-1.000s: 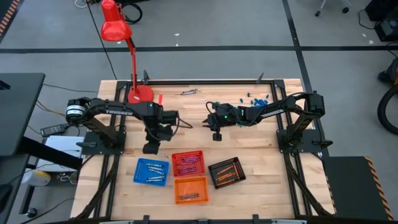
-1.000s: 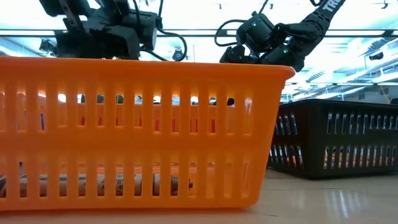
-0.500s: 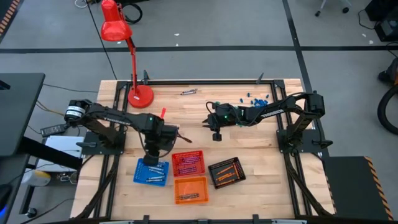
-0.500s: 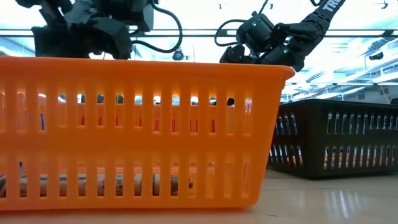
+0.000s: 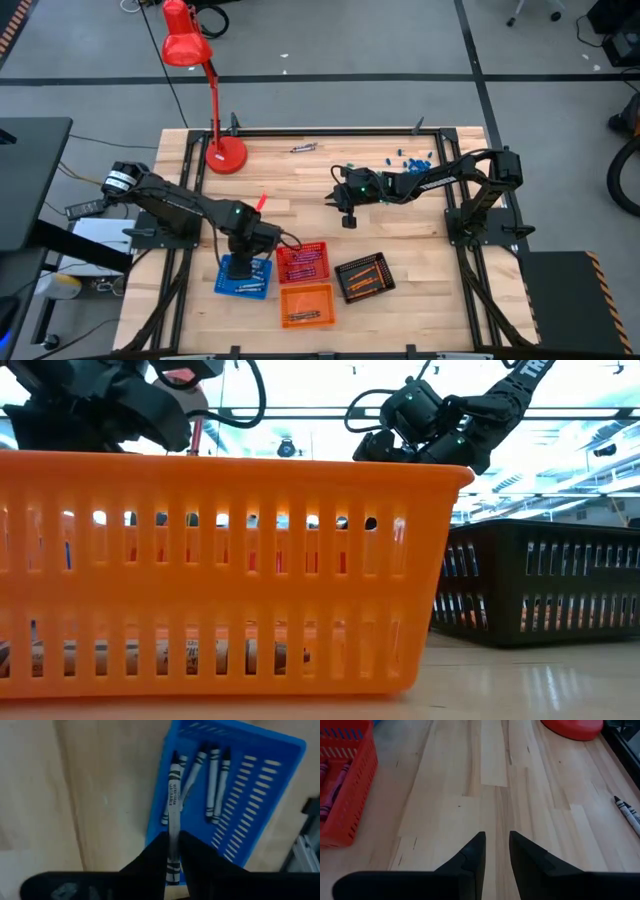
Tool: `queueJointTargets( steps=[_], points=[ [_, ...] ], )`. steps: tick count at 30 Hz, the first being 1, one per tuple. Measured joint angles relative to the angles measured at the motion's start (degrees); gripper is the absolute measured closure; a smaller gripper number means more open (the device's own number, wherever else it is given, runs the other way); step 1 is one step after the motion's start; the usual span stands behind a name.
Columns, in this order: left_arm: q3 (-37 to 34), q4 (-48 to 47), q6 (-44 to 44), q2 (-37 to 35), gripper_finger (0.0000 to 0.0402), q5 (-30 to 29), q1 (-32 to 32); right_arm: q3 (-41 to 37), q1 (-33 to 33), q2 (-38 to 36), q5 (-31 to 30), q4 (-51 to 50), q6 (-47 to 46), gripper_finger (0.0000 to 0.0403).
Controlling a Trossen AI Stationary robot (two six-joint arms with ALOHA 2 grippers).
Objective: Sort crayons
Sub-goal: Put the black crayon into the blue bin
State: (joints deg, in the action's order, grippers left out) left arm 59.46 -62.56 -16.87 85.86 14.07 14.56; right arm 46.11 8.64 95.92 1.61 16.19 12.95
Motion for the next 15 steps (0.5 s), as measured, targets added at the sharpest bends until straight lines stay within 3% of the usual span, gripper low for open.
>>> queueJointTargets(
  steps=[8, 12, 15],
  points=[
    [0.0, 0.2, -3.0, 0.0, 0.0293, -0.9, 0.1, 0.0, 0.0, 0.0, 0.0, 0.6, 0.1, 0.0312],
    [0.0, 0.2, 1.4, 0.0, 0.0285, -1.0, -1.0, 0.0, 0.0, 0.0, 0.0, 1.4, 0.1, 0.0312],
    [0.0, 0.2, 4.8, 0.0, 0.0285, -6.4, -3.1, 0.0, 0.0, 0.0, 0.0, 2.2, 0.1, 0.0312]
  ],
)
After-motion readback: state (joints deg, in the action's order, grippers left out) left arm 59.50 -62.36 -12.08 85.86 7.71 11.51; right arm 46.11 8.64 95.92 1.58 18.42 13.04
